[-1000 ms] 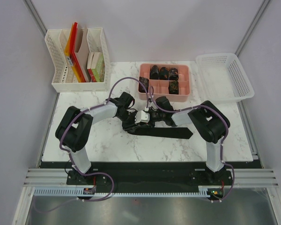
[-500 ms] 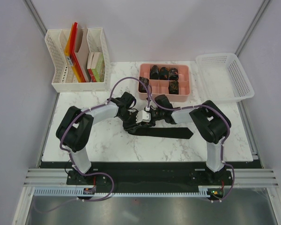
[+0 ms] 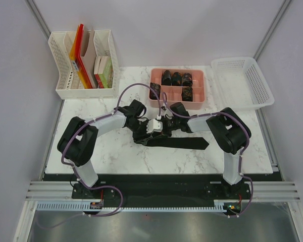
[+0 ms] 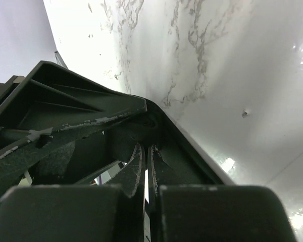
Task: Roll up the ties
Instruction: Roll the tie at the center of the board.
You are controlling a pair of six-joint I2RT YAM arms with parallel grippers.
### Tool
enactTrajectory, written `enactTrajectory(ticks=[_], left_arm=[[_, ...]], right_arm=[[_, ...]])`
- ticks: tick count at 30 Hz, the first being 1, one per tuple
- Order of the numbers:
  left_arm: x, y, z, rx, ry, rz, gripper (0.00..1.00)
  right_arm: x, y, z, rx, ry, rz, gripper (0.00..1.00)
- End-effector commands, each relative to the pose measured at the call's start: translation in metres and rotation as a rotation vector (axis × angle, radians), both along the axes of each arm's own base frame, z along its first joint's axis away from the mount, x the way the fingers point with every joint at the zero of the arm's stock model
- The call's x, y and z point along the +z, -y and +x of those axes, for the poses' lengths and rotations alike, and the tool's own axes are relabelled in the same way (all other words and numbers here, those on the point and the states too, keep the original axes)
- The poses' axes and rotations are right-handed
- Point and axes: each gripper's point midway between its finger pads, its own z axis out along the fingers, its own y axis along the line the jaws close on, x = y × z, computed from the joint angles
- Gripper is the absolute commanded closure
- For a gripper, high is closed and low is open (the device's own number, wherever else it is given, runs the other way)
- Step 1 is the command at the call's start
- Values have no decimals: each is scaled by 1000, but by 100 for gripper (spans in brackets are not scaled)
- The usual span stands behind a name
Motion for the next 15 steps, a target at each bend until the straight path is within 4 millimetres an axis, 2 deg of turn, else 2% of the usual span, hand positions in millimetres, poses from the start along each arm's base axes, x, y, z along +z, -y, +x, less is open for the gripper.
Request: enactTrajectory(ticks=[1, 10, 15], left_arm=[[4, -1, -8, 5, -2, -21, 42], [14, 10, 2, 16, 27, -46, 36], [10, 16, -4, -3, 26, -37, 34]], right_arm=[[-32, 25, -7, -38, -19, -139, 100], [-29, 30, -9, -19, 0, -161, 100], [-33, 34, -13, 3, 5, -186, 100]])
